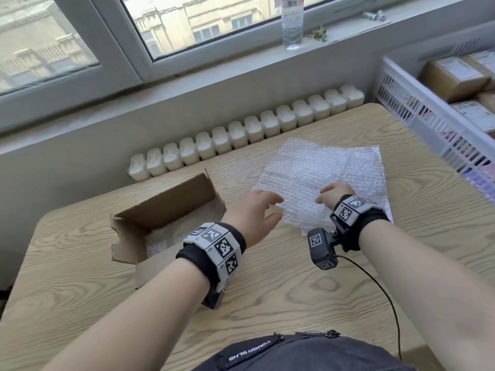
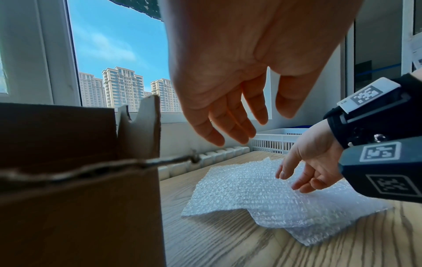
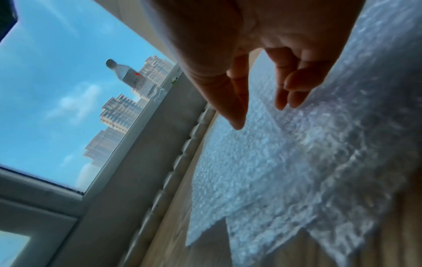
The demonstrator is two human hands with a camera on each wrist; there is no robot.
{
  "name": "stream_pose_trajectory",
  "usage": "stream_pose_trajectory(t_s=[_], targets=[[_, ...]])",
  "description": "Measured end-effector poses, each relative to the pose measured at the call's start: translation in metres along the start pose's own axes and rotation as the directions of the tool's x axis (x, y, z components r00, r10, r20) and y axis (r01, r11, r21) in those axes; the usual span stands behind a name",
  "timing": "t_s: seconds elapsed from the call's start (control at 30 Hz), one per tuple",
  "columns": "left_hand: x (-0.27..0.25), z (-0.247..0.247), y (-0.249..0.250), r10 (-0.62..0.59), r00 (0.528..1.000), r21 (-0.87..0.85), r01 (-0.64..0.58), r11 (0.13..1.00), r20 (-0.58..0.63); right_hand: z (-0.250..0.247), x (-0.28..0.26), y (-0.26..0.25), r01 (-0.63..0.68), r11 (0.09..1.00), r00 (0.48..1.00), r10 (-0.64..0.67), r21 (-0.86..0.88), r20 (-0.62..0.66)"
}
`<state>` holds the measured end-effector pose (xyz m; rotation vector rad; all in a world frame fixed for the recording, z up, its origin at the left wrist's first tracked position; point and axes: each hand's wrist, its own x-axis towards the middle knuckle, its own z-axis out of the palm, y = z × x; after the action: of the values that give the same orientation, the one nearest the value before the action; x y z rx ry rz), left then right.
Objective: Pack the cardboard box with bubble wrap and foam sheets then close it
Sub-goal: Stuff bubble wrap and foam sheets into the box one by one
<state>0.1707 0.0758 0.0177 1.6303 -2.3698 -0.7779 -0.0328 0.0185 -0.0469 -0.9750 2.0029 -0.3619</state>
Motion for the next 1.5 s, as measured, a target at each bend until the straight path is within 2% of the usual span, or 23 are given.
stream_pose_trajectory(t_s=[0.13,0.23,0.3,0.4,0.5,0.6,0.73,0.83,1.07,1.17,1.27,1.37,1.43,1.5], targets=[[-0.004,-0.001,-0.003,0.000,1.000,0.012,0.000,1.000,-0.015,0.004,0.002,-0.006,-0.078,0.995,0.997,0.079,-0.057,0.024],[-0.006,-0.002,-0.005,-0.008,1.000,0.026,0.008,1.000,-0.020,0.005,0.006,-0.005,-0.067,0.998,0.998,0.067,-0.020,0.002],[-0.005,-0.003,-0.006,-0.015,1.000,0.027,0.015,1.000,-0.021,0.004,0.016,-0.002,-0.084,0.981,0.996,0.088,0.177,-0.015],[-0.004,-0.006,-0.004,-0.014,1.000,0.023,0.015,1.000,-0.024,-0.003,0.016,-0.003,-0.114,0.848,0.993,0.111,0.518,0.037],[-0.004,-0.007,-0.003,-0.014,0.999,0.006,0.015,1.000,-0.039,-0.005,0.011,-0.007,-0.077,0.797,0.997,0.047,0.599,0.065],[-0.005,-0.006,-0.002,-0.009,0.999,0.004,0.009,1.000,-0.044,-0.002,0.005,-0.010,-0.124,0.743,0.992,0.106,0.658,0.067],[-0.007,-0.004,-0.004,-0.011,0.999,0.008,0.011,1.000,-0.048,0.008,0.002,-0.008,-0.195,0.774,0.979,0.120,0.603,0.163],[-0.006,-0.002,-0.006,-0.022,0.999,0.014,0.022,1.000,-0.035,0.017,-0.001,-0.010,-0.249,0.729,0.963,0.118,0.638,0.241],[-0.002,0.000,-0.009,-0.025,0.999,0.022,0.026,0.999,-0.029,0.021,-0.002,-0.021,-0.187,0.794,0.966,0.041,0.579,0.255],[-0.002,0.001,-0.010,-0.031,0.999,0.022,0.031,0.999,-0.030,0.026,-0.003,-0.025,-0.150,0.865,0.949,-0.011,0.478,0.316],[-0.003,0.001,-0.012,-0.044,0.999,0.032,0.045,0.998,-0.023,0.031,-0.003,-0.031,-0.072,0.959,0.940,-0.027,0.276,0.339],[-0.003,0.000,-0.013,-0.063,0.998,0.055,0.063,0.996,-0.011,0.033,-0.002,-0.030,-0.053,0.997,0.944,0.029,0.062,0.329],[-0.003,-0.003,-0.013,-0.074,0.997,0.064,0.074,0.995,-0.003,0.035,0.004,-0.025,-0.043,0.999,0.951,0.034,0.021,0.308],[-0.003,-0.005,-0.013,-0.080,0.997,0.058,0.079,0.995,0.004,0.030,0.003,-0.023,0.006,0.998,0.966,-0.023,0.070,0.257]])
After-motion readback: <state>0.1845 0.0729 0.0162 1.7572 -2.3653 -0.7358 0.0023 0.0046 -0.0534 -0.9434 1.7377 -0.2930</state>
